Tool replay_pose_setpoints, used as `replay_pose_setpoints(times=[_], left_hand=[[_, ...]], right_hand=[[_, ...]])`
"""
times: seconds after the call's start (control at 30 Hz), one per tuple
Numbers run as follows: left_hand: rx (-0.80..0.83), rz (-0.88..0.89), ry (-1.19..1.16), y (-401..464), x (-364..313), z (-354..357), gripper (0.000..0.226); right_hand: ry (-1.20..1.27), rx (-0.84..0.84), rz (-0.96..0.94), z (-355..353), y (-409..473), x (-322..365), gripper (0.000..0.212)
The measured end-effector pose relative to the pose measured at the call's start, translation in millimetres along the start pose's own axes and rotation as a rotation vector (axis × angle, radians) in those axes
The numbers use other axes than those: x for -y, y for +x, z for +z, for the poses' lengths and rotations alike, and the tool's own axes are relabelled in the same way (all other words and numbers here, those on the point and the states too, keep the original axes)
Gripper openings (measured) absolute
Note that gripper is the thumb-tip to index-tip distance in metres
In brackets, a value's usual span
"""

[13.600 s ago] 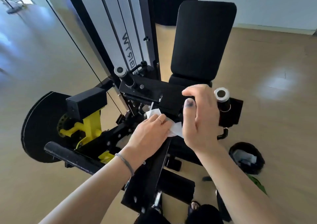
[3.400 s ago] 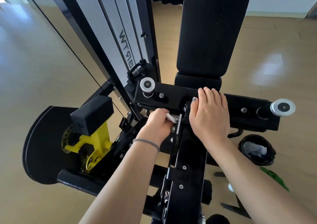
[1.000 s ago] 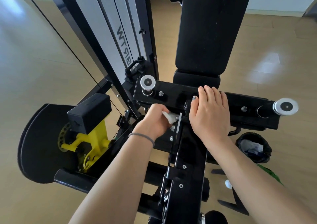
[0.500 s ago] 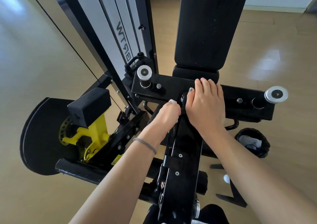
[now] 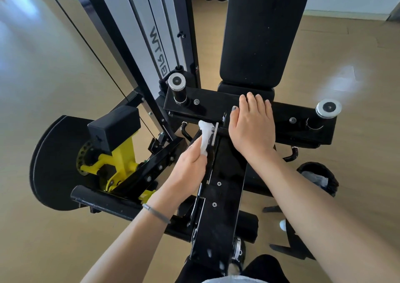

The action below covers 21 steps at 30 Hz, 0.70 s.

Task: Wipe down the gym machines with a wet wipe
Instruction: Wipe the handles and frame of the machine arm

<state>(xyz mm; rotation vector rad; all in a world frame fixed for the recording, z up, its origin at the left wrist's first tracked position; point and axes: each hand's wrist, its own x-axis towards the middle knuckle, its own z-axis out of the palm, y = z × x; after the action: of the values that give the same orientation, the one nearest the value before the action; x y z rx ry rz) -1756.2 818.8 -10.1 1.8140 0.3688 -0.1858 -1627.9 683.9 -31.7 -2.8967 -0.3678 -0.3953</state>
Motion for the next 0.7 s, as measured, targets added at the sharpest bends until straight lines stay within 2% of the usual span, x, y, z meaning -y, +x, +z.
replay_pose_setpoints(times=[0.07, 0.13, 0.2, 0.33, 0.43, 0.5, 0.57, 0.63, 0.7], left_hand=[[-0.057, -0.016, 0.041, -7, 1, -6, 0.04], [-0.042, -0.072, 0.128, -8, 2, -8, 0.037], [-0.007, -0.161, 0.183, -5, 3, -4, 0.053], [0.077, -0.288, -0.053, -1, -1, 6, 0.083], [0.145, -0.291, -0.09, -10, -4, 4, 0.065], [0.182, -0.324, 0.104, -25, 7, 0, 0.05], [0.268, -0.292, 0.254, -40, 29, -5, 0.057], [0.249, -0.373, 0.135, -41, 43, -7, 0.047], [0.154, -0.325, -0.053, -27, 21, -3, 0.047]], right_hand=[[-0.008, 0.0, -0.006, 0, 0, -1, 0.058], [-0.016, 0.003, -0.011, 0, 0, -1, 0.058], [-0.017, 0.002, -0.016, 0, -1, -1, 0.058], [-0.021, 0.004, -0.014, 1, 0, -1, 0.058], [-0.028, -0.001, -0.016, 1, 0, 0, 0.059], [-0.034, -0.01, -0.019, 1, 0, 0, 0.059], [-0.044, -0.022, -0.022, 2, -1, 1, 0.059], [-0.051, -0.034, -0.021, 3, 0, 1, 0.058], [-0.059, -0.039, -0.022, 3, 1, 1, 0.058]])
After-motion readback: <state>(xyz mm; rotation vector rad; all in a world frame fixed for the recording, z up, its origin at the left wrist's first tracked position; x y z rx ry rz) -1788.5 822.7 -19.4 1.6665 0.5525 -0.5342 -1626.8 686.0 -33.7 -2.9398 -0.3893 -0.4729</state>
